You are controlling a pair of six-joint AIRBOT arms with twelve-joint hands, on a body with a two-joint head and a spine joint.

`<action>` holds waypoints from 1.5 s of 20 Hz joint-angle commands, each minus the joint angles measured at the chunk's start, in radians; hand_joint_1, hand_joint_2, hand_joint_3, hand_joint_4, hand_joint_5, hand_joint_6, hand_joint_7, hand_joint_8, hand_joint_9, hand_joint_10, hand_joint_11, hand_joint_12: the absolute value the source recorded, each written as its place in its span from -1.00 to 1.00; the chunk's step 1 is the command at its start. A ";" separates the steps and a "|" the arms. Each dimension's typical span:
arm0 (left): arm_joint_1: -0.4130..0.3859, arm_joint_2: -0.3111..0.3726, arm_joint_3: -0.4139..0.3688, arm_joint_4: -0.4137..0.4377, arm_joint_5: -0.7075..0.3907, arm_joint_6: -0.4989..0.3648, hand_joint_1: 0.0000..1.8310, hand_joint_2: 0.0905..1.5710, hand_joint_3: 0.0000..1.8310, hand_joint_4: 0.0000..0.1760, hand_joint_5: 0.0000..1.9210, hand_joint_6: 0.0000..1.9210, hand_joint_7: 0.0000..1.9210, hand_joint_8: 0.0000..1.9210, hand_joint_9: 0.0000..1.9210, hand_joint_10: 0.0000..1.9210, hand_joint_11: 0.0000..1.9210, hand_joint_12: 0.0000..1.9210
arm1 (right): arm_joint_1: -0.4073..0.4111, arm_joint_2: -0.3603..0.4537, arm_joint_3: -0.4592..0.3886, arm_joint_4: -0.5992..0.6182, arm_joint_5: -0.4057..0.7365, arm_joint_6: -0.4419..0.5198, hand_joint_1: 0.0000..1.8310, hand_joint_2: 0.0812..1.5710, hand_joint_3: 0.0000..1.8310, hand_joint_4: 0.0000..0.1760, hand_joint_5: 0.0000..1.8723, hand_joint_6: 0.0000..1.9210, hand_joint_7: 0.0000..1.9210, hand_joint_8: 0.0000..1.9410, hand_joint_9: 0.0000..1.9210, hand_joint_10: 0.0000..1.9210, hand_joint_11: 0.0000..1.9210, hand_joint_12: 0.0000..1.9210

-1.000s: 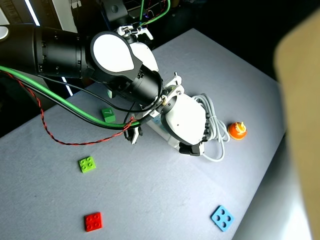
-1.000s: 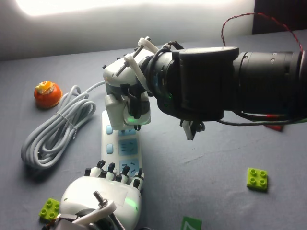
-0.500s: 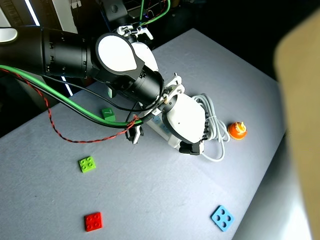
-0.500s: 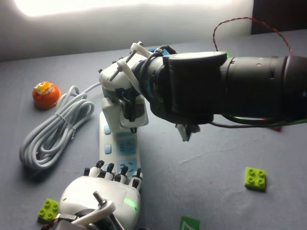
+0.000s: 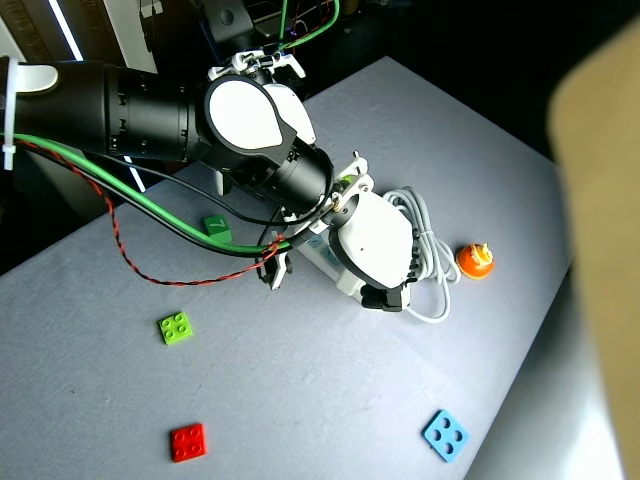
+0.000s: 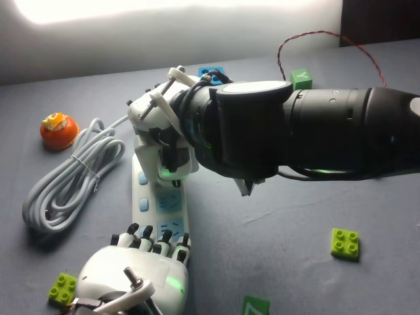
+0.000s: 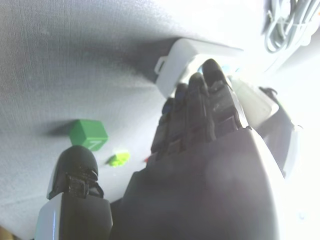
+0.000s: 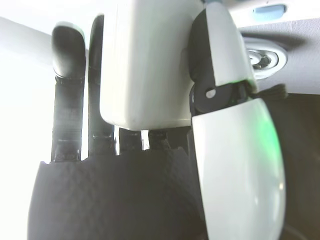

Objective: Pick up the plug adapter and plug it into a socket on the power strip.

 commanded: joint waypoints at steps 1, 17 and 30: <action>0.000 0.005 -0.004 0.048 -0.041 0.005 -0.93 0.50 -1.00 -1.00 -0.95 -0.99 -0.92 -0.99 -0.92 -0.99 -1.00 -0.69 | -0.028 -0.017 0.002 0.002 0.045 0.000 0.36 0.46 -1.00 -1.00 -0.08 0.01 -0.03 0.36 -0.20 0.34 -0.33 0.70; 0.003 0.011 -0.006 0.049 -0.051 0.001 -0.93 0.51 -1.00 -1.00 -0.96 -1.00 -0.93 -1.00 -0.94 -1.00 -1.00 -0.76 | -0.005 0.046 0.001 0.011 0.093 -0.008 0.36 0.45 -1.00 -1.00 -0.06 -0.03 -0.03 0.36 -0.21 0.33 -0.33 0.70; -0.001 0.016 -0.010 0.049 -0.053 0.000 -0.97 0.52 -1.00 -1.00 -0.97 -1.00 -0.95 -1.00 -0.94 -1.00 -1.00 -0.75 | -0.007 0.048 -0.016 0.011 0.089 -0.028 0.01 0.38 -1.00 -1.00 -0.43 -0.99 -0.34 -1.00 -0.40 -0.85 -0.81 0.42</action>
